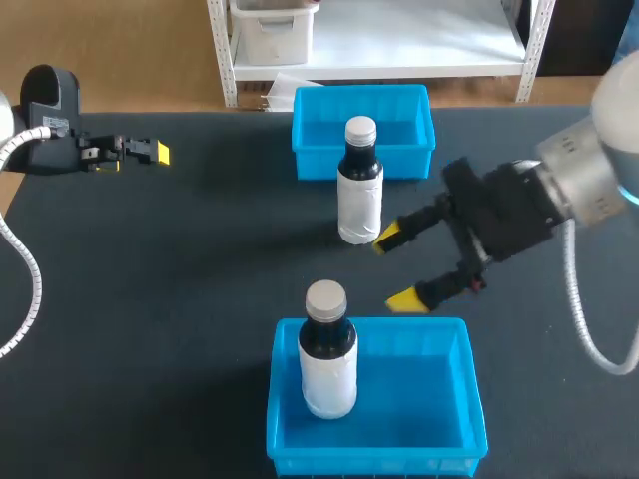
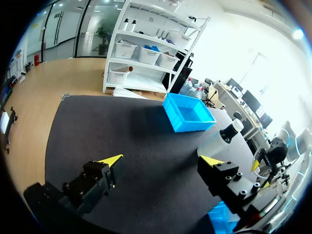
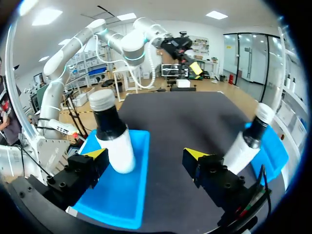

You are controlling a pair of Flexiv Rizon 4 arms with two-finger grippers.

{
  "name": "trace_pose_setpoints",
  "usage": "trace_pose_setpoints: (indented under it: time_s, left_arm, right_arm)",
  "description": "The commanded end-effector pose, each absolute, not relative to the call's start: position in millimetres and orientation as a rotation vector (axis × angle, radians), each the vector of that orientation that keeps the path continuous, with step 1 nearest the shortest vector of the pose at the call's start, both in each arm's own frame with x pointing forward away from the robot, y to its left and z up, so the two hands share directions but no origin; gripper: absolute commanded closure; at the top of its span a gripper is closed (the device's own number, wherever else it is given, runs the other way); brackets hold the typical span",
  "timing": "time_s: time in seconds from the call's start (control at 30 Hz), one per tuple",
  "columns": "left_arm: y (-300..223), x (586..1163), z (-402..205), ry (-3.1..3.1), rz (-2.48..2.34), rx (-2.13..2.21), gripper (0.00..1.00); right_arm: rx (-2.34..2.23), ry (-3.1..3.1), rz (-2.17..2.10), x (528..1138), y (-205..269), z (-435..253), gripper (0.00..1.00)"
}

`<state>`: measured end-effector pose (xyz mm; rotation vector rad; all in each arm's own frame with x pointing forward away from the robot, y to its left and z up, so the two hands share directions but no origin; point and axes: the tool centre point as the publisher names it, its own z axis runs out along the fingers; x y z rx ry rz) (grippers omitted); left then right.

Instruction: Pick up the bottle, and place it in the far bin if it is heavy, or in the near bin if it is light.

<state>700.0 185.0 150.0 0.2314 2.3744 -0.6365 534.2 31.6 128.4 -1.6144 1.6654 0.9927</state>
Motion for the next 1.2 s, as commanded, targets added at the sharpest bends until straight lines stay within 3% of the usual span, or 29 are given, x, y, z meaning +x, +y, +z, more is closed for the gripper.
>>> trace_pose_setpoints:
  time_s: [0.03,0.7,1.2]
  left_arm:
    - [185.0,700.0,150.0,2.374,-0.636,0.231,0.00]
    - [185.0,700.0,150.0,2.374,-0.636,0.231,0.00]
    - [185.0,700.0,150.0,2.374,-0.636,0.231,0.00]
  right_arm:
    - [-1.577,1.687,0.967,553.5,3.3,134.1,0.00]
    - [-1.542,1.698,0.934,689.0,-15.7,119.2,0.00]
    - [-1.553,1.642,0.956,739.9,5.6,120.2,0.00]
